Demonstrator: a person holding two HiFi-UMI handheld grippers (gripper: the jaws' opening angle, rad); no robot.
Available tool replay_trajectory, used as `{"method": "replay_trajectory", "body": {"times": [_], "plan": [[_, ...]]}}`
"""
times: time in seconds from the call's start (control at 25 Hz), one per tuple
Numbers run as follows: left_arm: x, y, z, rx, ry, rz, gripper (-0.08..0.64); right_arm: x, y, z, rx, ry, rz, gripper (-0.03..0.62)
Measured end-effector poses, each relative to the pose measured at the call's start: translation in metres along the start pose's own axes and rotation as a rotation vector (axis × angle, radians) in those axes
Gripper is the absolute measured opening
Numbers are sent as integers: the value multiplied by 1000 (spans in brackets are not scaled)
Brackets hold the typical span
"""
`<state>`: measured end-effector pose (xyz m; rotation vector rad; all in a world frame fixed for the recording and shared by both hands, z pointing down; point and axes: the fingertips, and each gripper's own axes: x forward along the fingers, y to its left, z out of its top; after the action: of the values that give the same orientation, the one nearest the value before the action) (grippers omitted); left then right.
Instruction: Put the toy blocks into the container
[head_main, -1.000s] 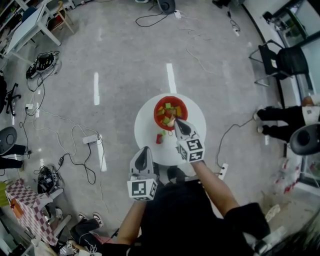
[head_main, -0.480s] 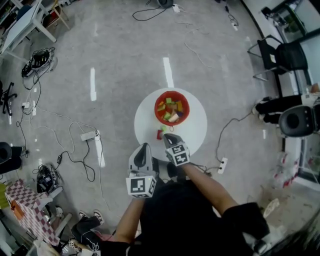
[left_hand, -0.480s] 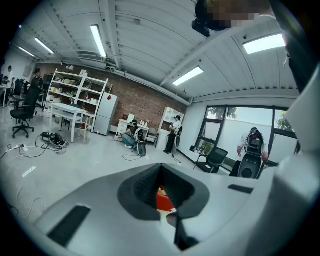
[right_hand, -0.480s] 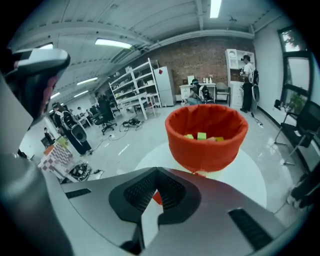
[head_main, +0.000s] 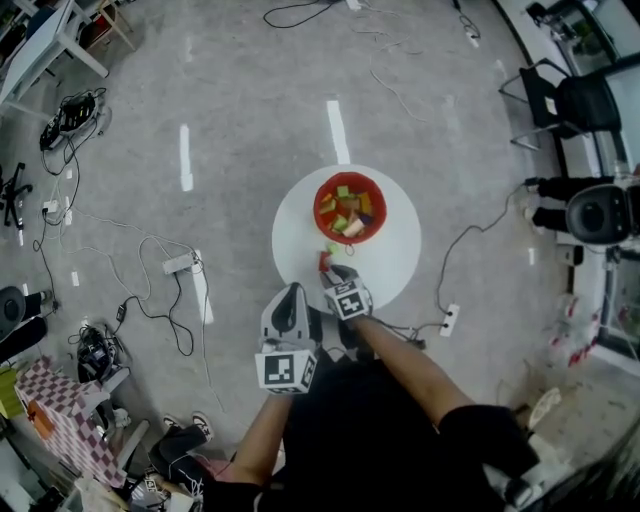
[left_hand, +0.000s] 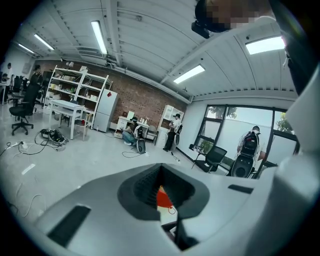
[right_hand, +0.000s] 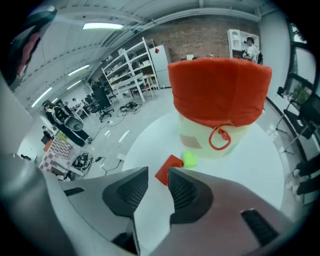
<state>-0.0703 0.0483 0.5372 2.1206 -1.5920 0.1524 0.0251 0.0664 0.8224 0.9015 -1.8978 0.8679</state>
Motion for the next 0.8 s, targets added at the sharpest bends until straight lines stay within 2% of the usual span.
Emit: {"method": "replay_trajectory", "body": {"times": [0.28, 0.4, 0.52, 0.68, 0.8], "plan": [[-2, 6, -4, -34, 11, 16, -12, 24, 1, -6, 1, 21, 32, 134], [-2, 10, -12, -25, 23, 22, -12, 33, -1, -9, -13, 46, 25, 145], [-2, 12, -15, -29, 29, 27, -12, 43, 0, -14, -24, 75, 20, 146], [-2, 12, -7, -76, 15, 41, -12, 51, -3, -18, -23, 104, 1, 144], [-2, 14, -9, -67, 21, 44, -12, 53, -7, -21, -32, 119, -3, 126]]}}
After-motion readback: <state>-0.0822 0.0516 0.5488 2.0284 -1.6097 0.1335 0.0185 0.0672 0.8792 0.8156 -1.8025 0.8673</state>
